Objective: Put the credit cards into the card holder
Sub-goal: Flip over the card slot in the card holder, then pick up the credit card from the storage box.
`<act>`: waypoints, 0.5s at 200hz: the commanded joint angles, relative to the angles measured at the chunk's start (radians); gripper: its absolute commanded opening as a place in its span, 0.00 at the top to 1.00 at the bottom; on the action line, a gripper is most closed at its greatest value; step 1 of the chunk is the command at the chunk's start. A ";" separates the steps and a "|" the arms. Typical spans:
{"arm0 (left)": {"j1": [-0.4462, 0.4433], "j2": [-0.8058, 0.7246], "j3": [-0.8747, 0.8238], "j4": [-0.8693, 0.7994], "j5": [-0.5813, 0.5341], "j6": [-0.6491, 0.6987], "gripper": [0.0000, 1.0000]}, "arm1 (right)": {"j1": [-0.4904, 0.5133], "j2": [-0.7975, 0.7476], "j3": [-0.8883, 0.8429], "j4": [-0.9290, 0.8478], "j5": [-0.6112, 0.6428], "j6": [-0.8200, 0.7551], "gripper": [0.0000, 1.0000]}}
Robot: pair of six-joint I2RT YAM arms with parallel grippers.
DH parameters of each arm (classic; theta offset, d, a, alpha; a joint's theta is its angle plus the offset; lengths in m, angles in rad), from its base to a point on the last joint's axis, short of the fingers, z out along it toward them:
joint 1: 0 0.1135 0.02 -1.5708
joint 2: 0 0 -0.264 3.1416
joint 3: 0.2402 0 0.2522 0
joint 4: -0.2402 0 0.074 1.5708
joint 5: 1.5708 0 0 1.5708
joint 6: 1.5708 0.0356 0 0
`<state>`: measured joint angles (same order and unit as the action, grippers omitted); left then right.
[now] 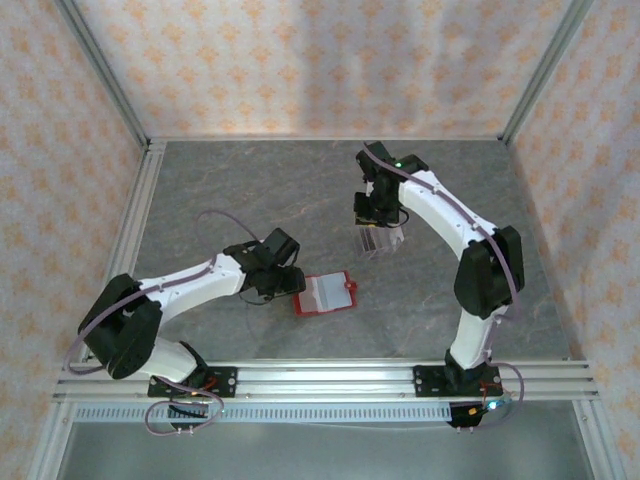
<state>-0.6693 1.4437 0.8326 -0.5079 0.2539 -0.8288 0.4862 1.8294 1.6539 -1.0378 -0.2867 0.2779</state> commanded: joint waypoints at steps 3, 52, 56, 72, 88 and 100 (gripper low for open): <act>-0.012 0.023 0.021 -0.004 -0.009 0.023 0.50 | 0.022 0.048 0.063 -0.083 0.088 -0.058 0.77; -0.019 0.052 0.000 0.005 -0.028 0.013 0.56 | 0.058 0.161 0.156 -0.128 0.141 -0.090 0.73; -0.019 0.053 -0.001 0.006 -0.030 0.013 0.57 | 0.060 0.168 0.160 -0.131 0.150 -0.091 0.73; -0.021 0.061 -0.008 0.009 -0.033 0.011 0.58 | 0.064 0.196 0.173 -0.141 0.178 -0.098 0.70; -0.022 0.067 -0.016 0.011 -0.034 0.010 0.59 | 0.065 0.213 0.175 -0.142 0.181 -0.102 0.69; -0.022 0.069 -0.021 0.011 -0.037 0.010 0.60 | 0.069 0.222 0.175 -0.142 0.186 -0.104 0.68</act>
<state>-0.6807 1.5002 0.8299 -0.5030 0.2504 -0.8280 0.5491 2.0285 1.7954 -1.1313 -0.1596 0.1947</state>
